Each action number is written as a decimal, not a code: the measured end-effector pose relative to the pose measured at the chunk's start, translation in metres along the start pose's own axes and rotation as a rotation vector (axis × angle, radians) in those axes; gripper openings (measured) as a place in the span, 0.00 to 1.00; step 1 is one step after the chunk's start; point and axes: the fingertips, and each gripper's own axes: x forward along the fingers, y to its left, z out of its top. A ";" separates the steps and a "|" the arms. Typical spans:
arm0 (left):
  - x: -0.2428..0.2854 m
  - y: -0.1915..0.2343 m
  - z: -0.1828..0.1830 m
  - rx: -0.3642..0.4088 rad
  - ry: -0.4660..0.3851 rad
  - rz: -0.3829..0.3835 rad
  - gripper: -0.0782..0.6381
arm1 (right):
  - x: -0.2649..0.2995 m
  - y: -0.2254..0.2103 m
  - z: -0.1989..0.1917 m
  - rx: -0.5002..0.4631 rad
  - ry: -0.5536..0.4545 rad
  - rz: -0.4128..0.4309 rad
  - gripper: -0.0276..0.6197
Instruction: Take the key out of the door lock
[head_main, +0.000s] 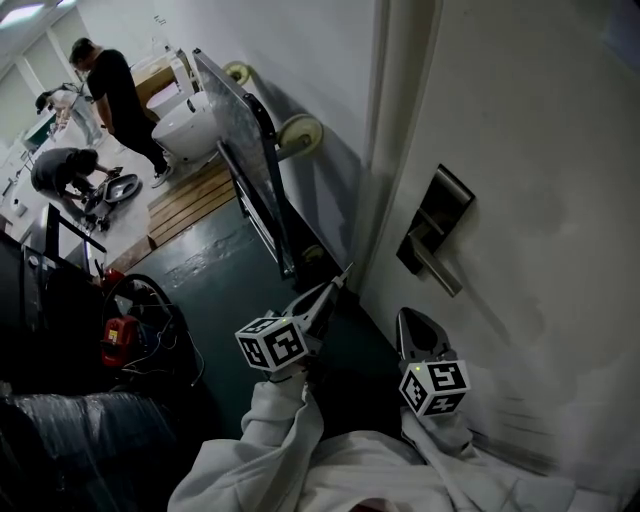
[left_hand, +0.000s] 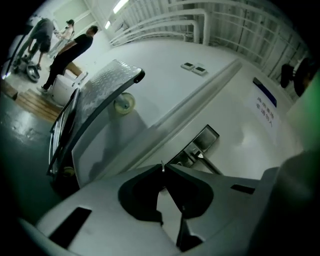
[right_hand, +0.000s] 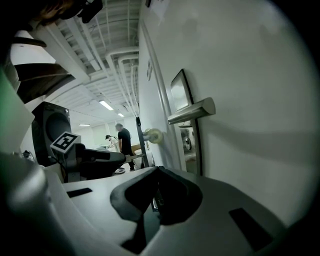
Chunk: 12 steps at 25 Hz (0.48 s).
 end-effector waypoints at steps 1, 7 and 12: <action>-0.002 -0.001 0.000 0.037 0.007 0.004 0.15 | -0.001 -0.002 0.000 0.000 -0.001 -0.005 0.12; -0.004 -0.008 -0.002 0.175 0.020 -0.019 0.15 | -0.007 -0.017 0.007 -0.004 -0.020 -0.037 0.12; -0.001 -0.017 -0.004 0.319 0.037 -0.028 0.15 | -0.014 -0.028 0.016 -0.034 -0.041 -0.059 0.12</action>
